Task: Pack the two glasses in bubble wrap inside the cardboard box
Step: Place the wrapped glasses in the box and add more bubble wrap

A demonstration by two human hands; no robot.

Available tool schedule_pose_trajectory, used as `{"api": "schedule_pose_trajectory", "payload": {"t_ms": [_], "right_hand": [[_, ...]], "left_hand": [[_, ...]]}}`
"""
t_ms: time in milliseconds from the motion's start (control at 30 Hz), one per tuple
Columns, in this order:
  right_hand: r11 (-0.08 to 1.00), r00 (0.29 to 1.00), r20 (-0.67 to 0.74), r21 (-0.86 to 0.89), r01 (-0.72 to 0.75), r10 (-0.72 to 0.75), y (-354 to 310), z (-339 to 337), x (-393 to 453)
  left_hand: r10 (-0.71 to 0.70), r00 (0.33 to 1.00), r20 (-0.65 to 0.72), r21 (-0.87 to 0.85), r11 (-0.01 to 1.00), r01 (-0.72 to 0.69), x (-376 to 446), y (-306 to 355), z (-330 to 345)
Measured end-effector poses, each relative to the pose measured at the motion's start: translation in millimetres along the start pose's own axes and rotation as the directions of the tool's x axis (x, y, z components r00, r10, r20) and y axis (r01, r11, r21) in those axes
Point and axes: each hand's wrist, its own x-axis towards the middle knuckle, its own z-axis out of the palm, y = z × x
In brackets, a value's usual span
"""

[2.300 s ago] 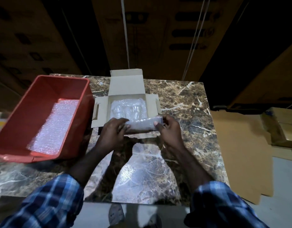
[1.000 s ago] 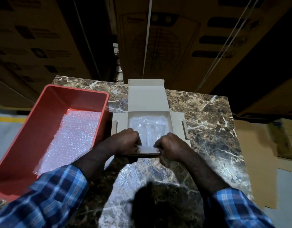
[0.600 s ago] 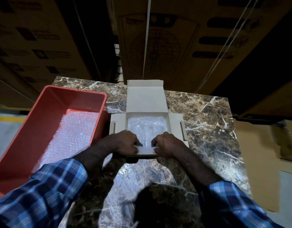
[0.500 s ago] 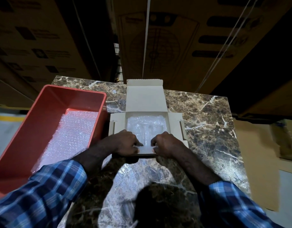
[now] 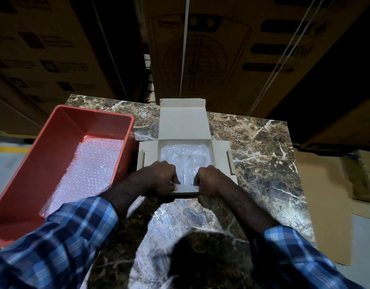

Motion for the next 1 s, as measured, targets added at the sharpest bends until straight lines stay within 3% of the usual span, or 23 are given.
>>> {"api": "schedule_pose_trajectory", "payload": {"t_ms": [167, 400, 600, 800, 1000], "right_hand": [[1.000, 0.995, 0.103, 0.011, 0.008, -0.009, 3.6, -0.5, 12.5], [0.997, 0.995, 0.098, -0.079, 0.003, 0.004, 1.5, 8.1, 24.0], [0.996, 0.999, -0.023, -0.086, 0.030, -0.032, 1.7, 13.5, 22.3], [0.991, 0.985, -0.140, -0.109, 0.080, -0.095, 5.3, 21.4, 14.2], [0.984, 0.988, -0.094, -0.135, 0.113, -0.126, 4.8, 12.7, 14.0]], "left_hand": [[-0.016, 0.999, 0.047, 0.018, 1.000, 0.015, 3.9, -2.6, -3.1], [-0.052, 0.988, 0.149, 0.078, 0.996, 0.040, 0.0, 5.4, -10.3], [0.059, 0.995, 0.081, 0.132, 0.989, -0.070, 5.5, -4.2, -5.7], [0.207, 0.972, -0.108, 0.206, 0.962, -0.182, 6.0, -11.9, 5.6], [0.209, 0.971, -0.120, 0.267, 0.948, -0.171, 10.5, -9.9, 6.5]]}}
